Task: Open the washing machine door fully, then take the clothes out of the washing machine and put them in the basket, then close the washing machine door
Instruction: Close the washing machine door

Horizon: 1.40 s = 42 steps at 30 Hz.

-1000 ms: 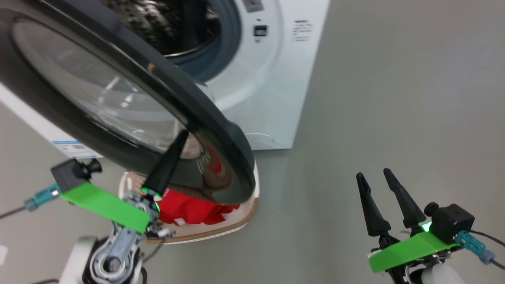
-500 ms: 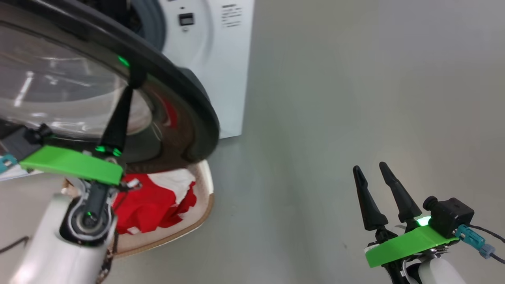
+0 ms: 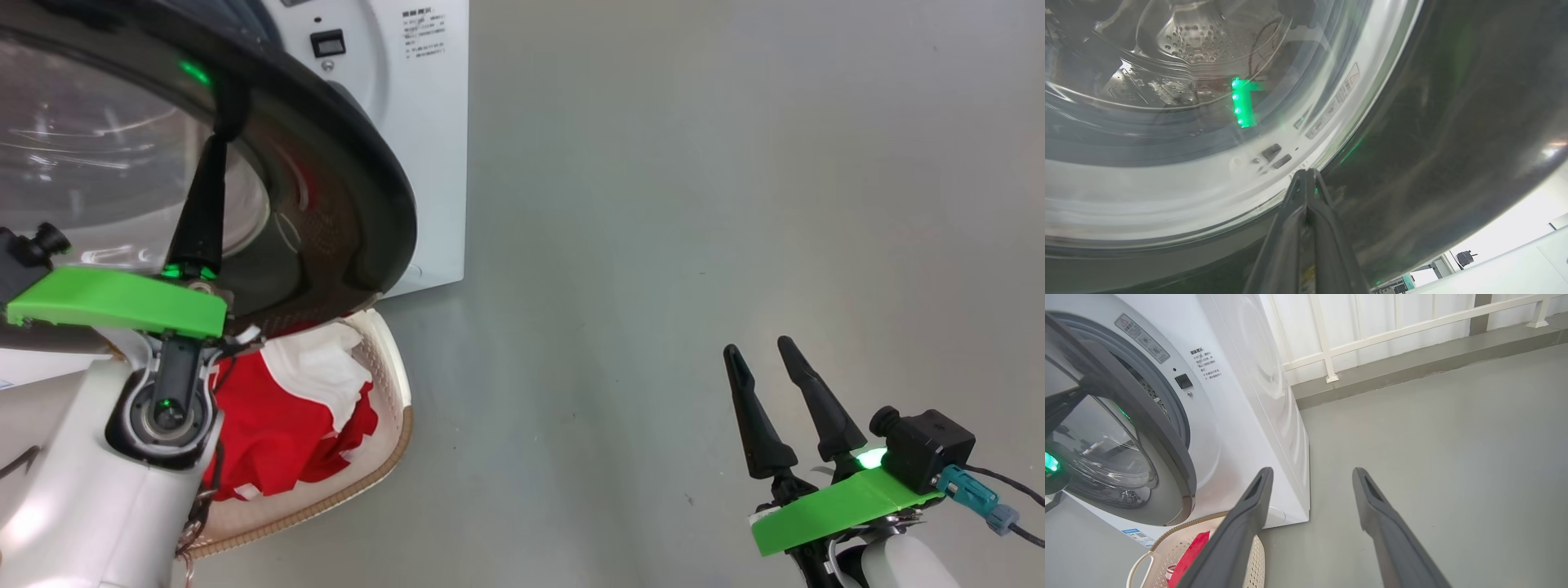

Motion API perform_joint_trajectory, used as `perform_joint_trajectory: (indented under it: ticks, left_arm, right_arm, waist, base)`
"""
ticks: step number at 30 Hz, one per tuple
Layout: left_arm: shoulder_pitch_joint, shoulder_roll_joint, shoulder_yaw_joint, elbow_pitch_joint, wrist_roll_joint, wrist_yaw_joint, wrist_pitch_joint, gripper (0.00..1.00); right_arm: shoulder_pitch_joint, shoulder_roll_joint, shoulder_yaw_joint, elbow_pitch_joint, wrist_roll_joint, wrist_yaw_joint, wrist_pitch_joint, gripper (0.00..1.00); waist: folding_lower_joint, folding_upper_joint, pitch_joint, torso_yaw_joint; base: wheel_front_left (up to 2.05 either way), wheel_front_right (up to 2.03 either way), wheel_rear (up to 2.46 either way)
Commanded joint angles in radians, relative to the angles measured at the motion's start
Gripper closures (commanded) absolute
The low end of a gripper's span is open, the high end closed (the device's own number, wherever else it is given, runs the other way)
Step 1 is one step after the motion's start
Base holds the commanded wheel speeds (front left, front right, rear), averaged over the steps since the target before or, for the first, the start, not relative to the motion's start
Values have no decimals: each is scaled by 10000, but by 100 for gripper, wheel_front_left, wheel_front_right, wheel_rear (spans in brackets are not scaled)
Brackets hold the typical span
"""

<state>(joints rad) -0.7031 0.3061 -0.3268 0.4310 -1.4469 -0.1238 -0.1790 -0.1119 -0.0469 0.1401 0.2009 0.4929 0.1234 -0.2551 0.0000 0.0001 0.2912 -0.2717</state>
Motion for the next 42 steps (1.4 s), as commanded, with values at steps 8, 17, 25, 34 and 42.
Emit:
perform_joint_trajectory:
  ticks: [8,17,25,34,42]
  left_arm:
    - [23,398,-294,-242,-301,-69,-333,74]
    - [1367,144,-518,-317,-634,-69,-687,0]
    - [2715,69,-529,-227,-192,-69,-815,0]
    - [4339,-320,435,-518,1088,-69,-825,0]
    - [5180,-642,1157,-339,2417,-69,-826,0]
  right_arm:
    - [-149,-34,147,-214,-57,73,-67,0]
    - [40,-33,23,-152,-346,73,-67,0]
    - [362,-33,-253,-74,-669,73,-67,0]
    - [916,-33,-674,-36,-953,73,-67,0]
    - [1299,-33,-814,-20,-1130,73,-67,0]
  waist:
    - [0,-1,-250,256]
    - [0,-1,-593,978]
    - [0,-1,-1020,1719]
    - [0,-1,-1392,2389]
    - [0,-1,-1541,2794]
  base:
    - [0,0,0]
    - [0,0,0]
    - [0,0,0]
    - [0,0,0]
    - [0,0,0]
